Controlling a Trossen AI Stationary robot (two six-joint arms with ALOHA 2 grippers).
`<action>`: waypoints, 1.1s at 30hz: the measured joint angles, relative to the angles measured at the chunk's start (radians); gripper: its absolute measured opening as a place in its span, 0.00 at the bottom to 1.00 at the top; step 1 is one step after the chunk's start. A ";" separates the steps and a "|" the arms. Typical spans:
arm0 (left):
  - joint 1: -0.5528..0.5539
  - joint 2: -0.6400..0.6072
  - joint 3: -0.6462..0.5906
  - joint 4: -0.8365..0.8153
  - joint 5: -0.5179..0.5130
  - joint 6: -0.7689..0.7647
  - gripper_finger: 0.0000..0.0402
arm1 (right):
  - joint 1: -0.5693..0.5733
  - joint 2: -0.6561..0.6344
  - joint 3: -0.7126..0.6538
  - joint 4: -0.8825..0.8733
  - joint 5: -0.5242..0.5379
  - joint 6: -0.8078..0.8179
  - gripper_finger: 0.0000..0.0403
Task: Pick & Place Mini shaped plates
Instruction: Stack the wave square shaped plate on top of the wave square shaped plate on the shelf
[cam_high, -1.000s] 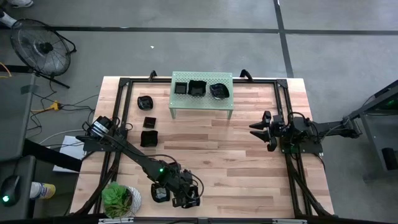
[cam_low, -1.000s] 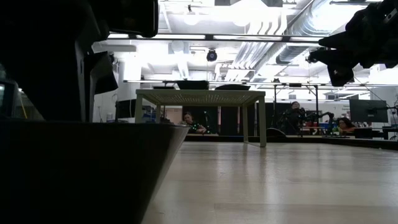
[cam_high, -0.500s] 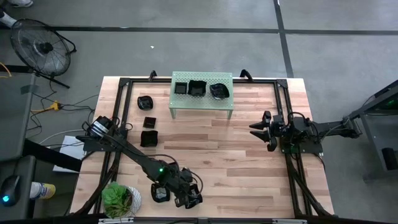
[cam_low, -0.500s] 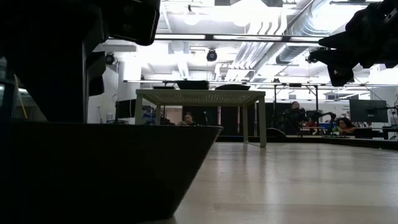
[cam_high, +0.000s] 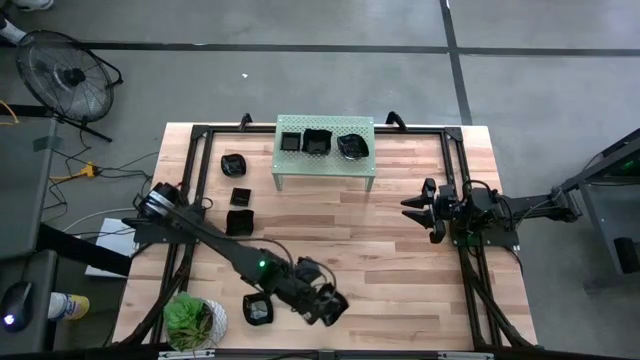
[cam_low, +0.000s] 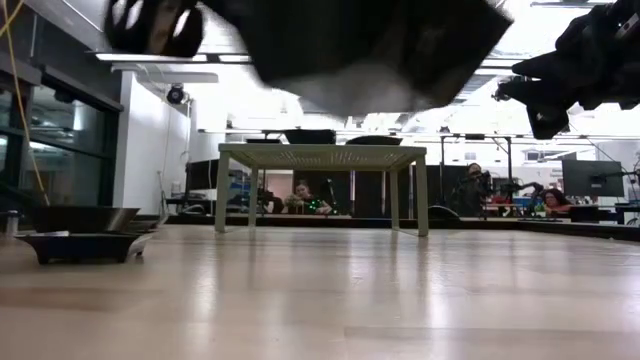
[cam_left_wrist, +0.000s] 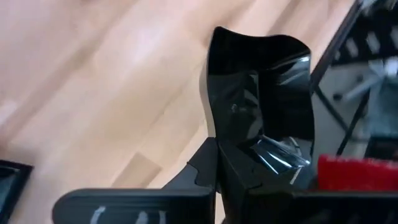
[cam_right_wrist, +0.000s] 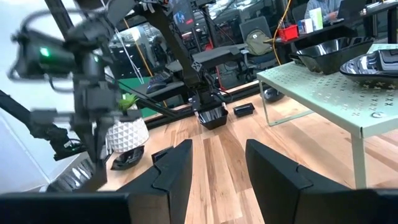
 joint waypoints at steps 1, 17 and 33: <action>0.007 0.000 0.032 -0.024 -0.011 -0.008 0.00 | 0.000 0.000 0.000 0.000 0.000 0.000 0.36; 0.178 0.000 0.326 -0.108 -0.175 0.072 0.00 | 0.000 -0.001 0.000 0.001 0.000 0.000 0.36; 0.368 -0.138 0.327 -0.396 -0.133 0.170 0.00 | 0.000 0.003 0.000 0.005 0.000 0.000 0.36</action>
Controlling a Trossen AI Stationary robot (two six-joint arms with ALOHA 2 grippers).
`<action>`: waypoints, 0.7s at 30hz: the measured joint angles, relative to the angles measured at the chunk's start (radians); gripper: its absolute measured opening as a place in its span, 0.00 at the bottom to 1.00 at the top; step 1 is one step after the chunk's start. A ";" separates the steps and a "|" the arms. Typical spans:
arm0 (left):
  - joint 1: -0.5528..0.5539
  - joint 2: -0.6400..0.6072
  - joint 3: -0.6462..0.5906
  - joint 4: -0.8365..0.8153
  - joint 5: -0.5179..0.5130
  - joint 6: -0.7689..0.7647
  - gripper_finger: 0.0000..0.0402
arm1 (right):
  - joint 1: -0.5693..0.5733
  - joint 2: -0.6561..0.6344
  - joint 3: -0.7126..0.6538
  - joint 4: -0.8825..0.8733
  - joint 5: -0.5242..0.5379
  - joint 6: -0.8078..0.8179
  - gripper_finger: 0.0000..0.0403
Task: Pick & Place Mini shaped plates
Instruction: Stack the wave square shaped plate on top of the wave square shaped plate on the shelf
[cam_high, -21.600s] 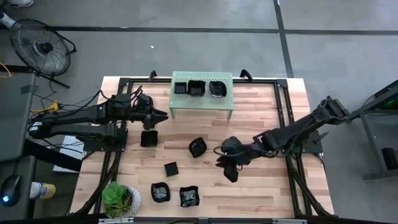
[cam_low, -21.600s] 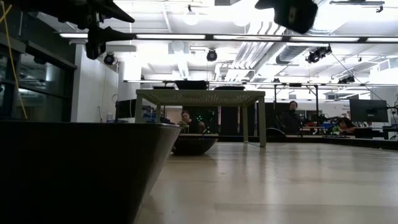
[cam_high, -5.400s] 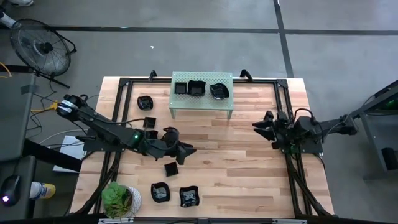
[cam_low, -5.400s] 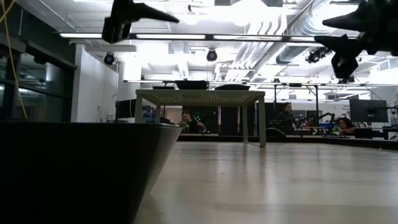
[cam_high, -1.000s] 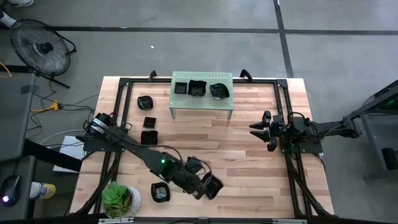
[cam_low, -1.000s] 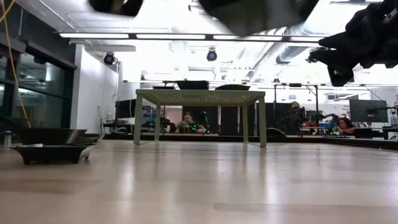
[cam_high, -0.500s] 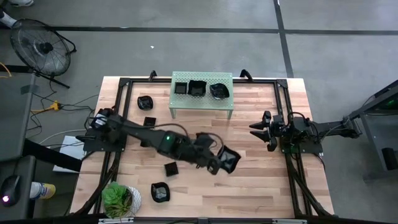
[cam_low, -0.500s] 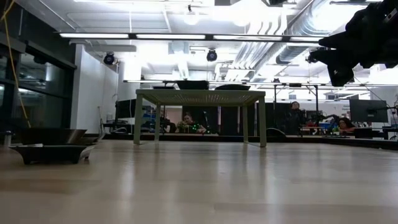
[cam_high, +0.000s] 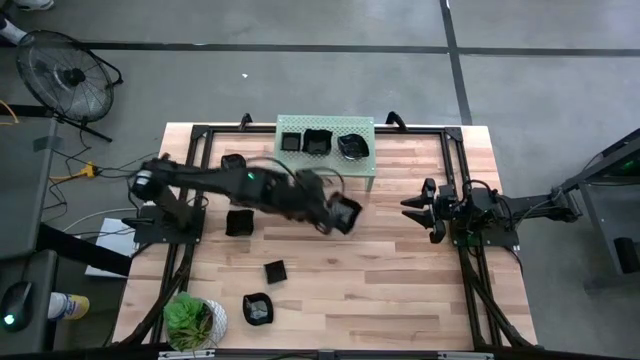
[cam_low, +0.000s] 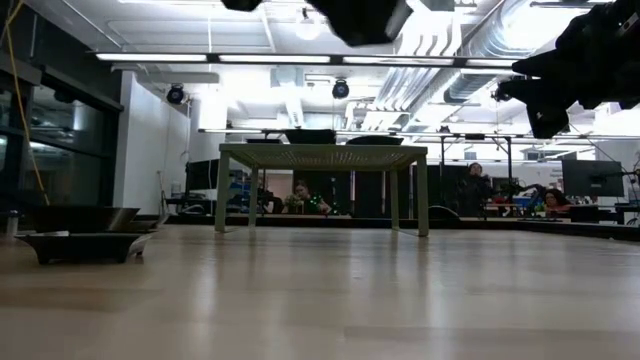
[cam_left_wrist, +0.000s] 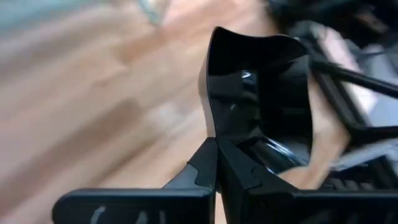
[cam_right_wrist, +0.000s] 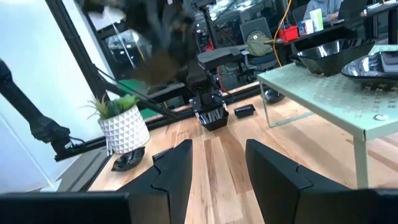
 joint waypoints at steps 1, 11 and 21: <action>0.013 -0.021 -0.001 -0.015 -0.004 0.026 0.00 | 0.000 0.001 0.000 0.000 -0.001 0.000 0.36; 0.230 -0.148 -0.001 -0.127 0.003 0.212 0.00 | 0.000 0.016 0.000 -0.012 0.000 0.000 0.36; 0.394 -0.153 -0.003 -0.118 0.140 0.408 0.00 | 0.000 0.015 0.000 -0.013 0.000 0.000 0.36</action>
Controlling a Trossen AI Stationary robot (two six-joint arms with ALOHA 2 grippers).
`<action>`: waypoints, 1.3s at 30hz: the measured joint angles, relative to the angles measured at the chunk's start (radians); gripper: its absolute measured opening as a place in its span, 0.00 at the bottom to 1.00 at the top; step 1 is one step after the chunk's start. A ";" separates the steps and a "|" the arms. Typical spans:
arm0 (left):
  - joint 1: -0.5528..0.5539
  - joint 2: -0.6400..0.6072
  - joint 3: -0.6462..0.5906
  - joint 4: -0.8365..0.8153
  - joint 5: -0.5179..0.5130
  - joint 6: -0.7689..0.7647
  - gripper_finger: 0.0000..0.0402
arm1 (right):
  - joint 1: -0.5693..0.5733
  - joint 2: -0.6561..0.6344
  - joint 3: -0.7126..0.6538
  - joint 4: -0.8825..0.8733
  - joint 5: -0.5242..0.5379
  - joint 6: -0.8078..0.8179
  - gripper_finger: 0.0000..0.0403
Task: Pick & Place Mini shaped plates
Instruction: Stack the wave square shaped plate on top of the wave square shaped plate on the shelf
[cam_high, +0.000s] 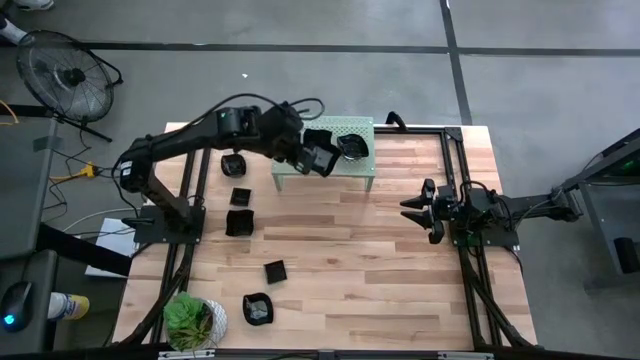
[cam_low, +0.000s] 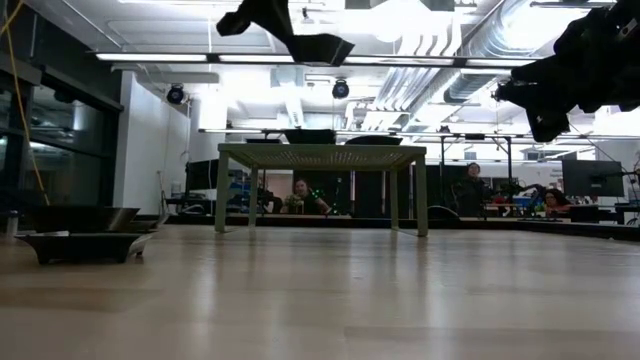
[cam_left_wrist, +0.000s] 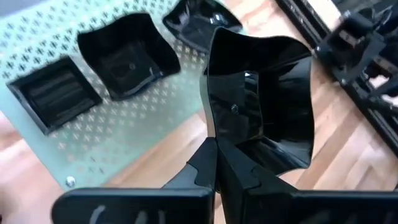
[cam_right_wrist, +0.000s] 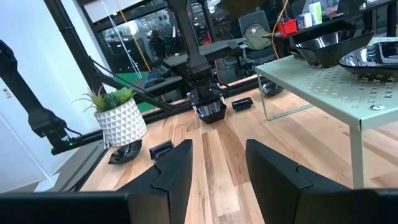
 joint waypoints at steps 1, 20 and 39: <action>0.009 0.000 0.000 0.008 0.002 0.004 0.00 | 0.000 0.000 0.000 0.000 0.000 0.000 0.36; 0.232 0.088 0.001 0.120 0.119 -0.137 0.00 | 0.000 0.000 0.000 0.000 0.000 0.000 0.36; 0.277 0.153 -0.086 0.192 0.110 -0.285 0.00 | 0.000 0.000 0.000 0.000 0.000 0.000 0.36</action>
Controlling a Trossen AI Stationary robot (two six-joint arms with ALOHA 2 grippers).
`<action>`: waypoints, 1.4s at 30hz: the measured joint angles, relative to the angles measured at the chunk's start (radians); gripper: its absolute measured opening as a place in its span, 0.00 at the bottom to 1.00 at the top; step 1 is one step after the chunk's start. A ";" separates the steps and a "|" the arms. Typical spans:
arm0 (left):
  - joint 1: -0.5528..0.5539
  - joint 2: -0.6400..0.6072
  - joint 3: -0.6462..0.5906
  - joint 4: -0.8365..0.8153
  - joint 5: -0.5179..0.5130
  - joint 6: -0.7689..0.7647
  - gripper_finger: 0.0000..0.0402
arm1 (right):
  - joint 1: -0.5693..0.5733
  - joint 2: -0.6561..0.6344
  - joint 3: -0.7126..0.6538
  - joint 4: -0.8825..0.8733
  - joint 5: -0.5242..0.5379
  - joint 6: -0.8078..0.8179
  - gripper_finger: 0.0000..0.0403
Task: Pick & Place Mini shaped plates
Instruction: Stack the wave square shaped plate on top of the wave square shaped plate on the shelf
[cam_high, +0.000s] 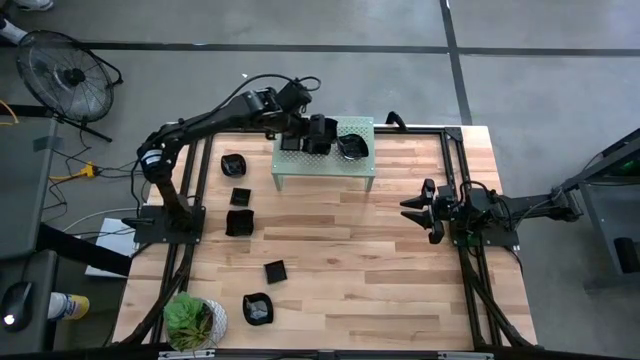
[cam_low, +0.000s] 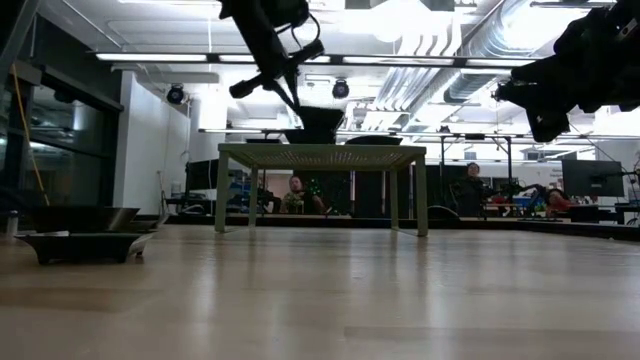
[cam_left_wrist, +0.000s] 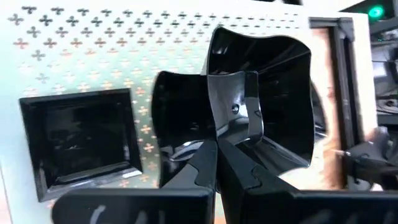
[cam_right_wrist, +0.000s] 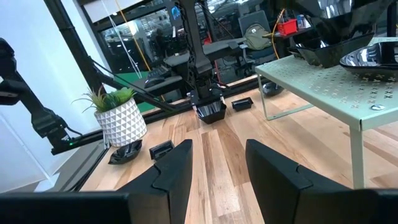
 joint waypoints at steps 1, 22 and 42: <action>0.000 0.001 -0.005 0.006 0.000 -0.005 0.00 | 0.000 0.000 0.000 0.000 0.000 0.000 0.36; 0.011 0.000 -0.021 -0.064 -0.009 -0.081 0.00 | 0.000 0.000 0.000 0.000 0.000 0.000 0.36; -0.003 0.009 -0.065 0.018 0.018 -0.058 0.00 | 0.000 0.000 0.000 0.000 0.000 0.000 0.36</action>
